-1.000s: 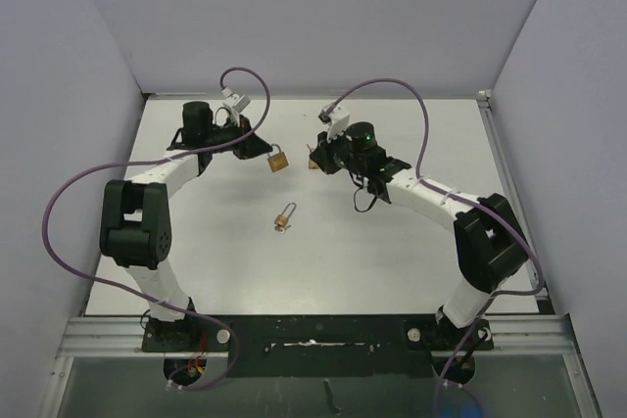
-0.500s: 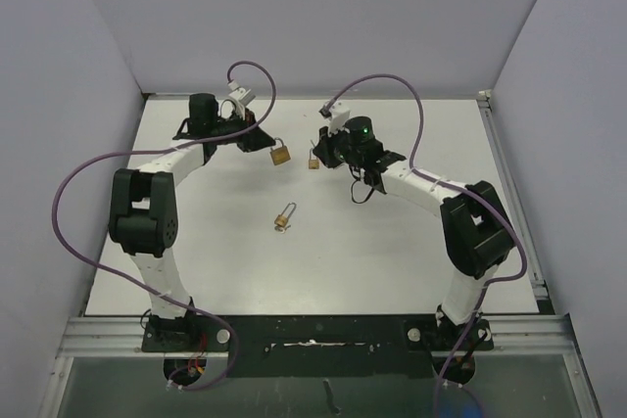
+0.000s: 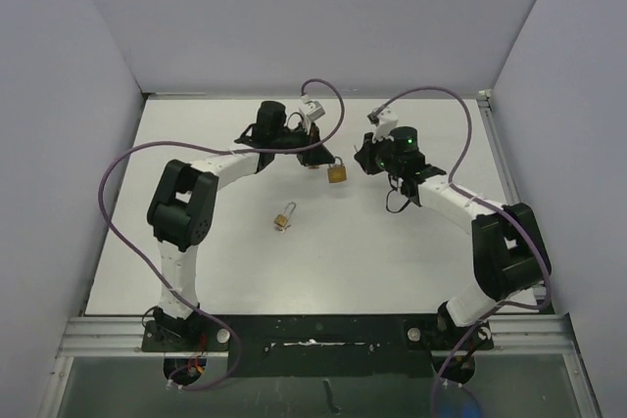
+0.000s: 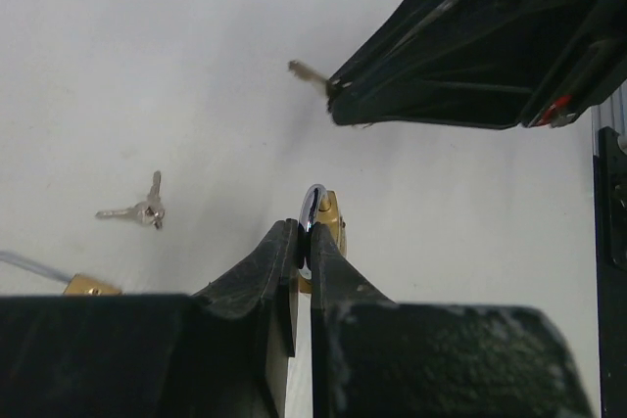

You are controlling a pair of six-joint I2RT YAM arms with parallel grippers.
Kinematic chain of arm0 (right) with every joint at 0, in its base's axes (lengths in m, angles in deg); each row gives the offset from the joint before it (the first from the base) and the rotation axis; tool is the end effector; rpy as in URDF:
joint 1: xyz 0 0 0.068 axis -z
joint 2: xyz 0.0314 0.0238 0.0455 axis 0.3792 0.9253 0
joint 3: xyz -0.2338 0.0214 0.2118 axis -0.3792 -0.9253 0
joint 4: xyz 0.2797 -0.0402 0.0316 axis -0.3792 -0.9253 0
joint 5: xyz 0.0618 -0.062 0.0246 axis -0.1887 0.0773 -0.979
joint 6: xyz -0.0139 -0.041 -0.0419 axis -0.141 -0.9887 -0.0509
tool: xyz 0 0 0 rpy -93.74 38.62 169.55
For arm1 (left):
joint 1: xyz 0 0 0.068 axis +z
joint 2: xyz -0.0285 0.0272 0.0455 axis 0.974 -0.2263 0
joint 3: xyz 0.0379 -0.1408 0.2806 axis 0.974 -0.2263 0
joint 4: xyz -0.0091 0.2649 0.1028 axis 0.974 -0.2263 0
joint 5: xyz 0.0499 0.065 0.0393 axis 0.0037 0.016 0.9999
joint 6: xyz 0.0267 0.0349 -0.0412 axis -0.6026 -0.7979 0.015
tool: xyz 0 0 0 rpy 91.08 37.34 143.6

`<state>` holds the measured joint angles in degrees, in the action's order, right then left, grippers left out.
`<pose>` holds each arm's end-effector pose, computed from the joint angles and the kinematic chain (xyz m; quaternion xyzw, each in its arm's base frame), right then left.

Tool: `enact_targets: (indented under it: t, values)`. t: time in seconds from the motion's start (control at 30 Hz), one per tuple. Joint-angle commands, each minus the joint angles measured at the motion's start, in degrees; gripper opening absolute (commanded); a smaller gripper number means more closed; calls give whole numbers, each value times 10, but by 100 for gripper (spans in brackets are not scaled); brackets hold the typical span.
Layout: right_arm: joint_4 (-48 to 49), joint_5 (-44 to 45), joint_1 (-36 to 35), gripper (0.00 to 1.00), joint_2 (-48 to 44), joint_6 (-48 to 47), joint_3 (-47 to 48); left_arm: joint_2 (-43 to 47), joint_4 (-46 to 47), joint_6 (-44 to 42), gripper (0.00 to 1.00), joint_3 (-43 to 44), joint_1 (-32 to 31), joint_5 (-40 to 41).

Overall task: Lock with the key
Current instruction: Place the lock at the center of the board.

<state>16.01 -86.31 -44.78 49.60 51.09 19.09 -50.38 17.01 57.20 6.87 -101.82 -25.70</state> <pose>0.3605 0.1584 0.2577 -0.1327 0.8365 0.2285 0.4800 0.4409 -0.2421 0.2424 0.3541 0.7237 -0.4657 0.3660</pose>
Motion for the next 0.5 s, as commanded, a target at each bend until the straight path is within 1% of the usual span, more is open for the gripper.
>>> enact_targets:
  t: [0.0,0.1,0.2,0.3,0.47]
  values:
    - [35,6,44,0,-80,3,-28,-52,135,85,0,77,3,-10]
    - [41,7,73,0,-97,10,-48,-97,163,117,0,118,0,-22]
    - [50,4,93,0,-98,16,-63,-133,176,129,0,151,-11,-27]
    - [50,4,100,0,-96,18,-71,-162,164,125,0,186,-26,-44]
    - [41,6,100,0,-97,18,-77,-182,183,142,0,203,-40,-54]
